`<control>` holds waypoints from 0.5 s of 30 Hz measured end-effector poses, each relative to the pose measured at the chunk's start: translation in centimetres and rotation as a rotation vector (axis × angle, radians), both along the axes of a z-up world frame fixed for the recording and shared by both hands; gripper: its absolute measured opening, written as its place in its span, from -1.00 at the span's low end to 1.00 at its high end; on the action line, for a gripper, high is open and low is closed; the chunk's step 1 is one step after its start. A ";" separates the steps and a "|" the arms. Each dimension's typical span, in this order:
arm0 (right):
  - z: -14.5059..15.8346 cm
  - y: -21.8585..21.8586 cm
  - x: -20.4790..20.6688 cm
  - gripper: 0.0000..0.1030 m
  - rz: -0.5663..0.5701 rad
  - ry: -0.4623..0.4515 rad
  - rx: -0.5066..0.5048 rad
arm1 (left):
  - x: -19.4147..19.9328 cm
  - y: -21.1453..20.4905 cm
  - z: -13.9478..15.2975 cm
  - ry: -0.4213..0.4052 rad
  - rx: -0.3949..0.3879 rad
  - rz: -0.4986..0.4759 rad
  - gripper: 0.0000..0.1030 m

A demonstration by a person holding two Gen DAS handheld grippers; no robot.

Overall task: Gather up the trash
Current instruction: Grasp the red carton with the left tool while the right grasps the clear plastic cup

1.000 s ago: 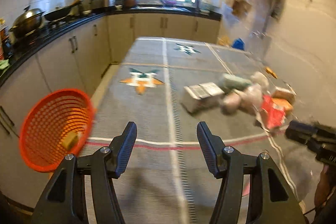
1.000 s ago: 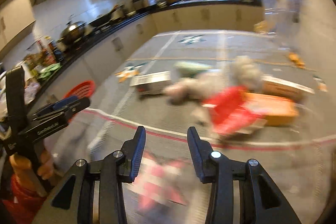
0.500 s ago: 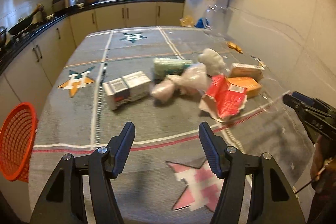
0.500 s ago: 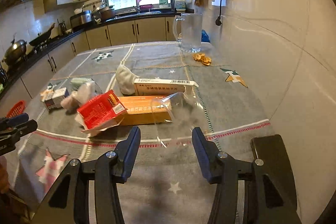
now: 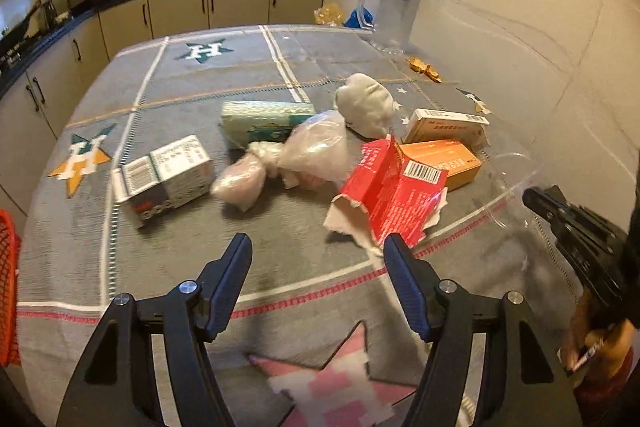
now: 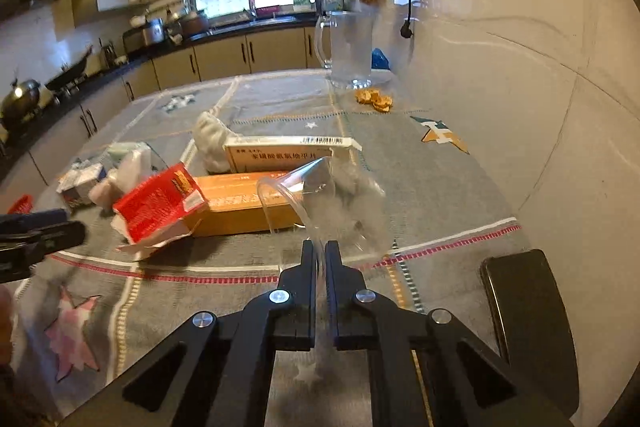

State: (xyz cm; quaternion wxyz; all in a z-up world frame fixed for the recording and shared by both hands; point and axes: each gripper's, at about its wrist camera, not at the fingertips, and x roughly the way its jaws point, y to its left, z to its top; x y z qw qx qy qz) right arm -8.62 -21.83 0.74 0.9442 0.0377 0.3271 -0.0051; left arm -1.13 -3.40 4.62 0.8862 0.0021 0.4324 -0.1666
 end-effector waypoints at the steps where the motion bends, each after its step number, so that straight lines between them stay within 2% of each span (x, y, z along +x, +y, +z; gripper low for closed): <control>1: 0.1 -0.2 -0.3 -0.90 0.006 -0.006 0.017 | 0.3 -0.3 -0.1 0.005 -0.009 -0.001 0.31; 8: 0.4 -0.8 -1.2 -0.90 0.049 -0.037 0.100 | 2.4 -2.3 -1.0 0.043 -0.043 -0.018 0.31; 12: 0.1 -1.0 -1.1 -0.90 0.063 -0.032 0.131 | 3.1 -3.5 -1.4 0.046 -0.032 -0.028 0.28; 13: 0.0 -1.2 -0.9 -0.90 0.064 -0.026 0.139 | 3.3 -3.9 -1.7 0.054 -0.031 -0.028 0.22; 15: -0.1 -1.4 -0.9 -0.90 0.062 -0.023 0.146 | 3.8 -4.4 -2.3 0.076 -0.034 -0.032 -0.19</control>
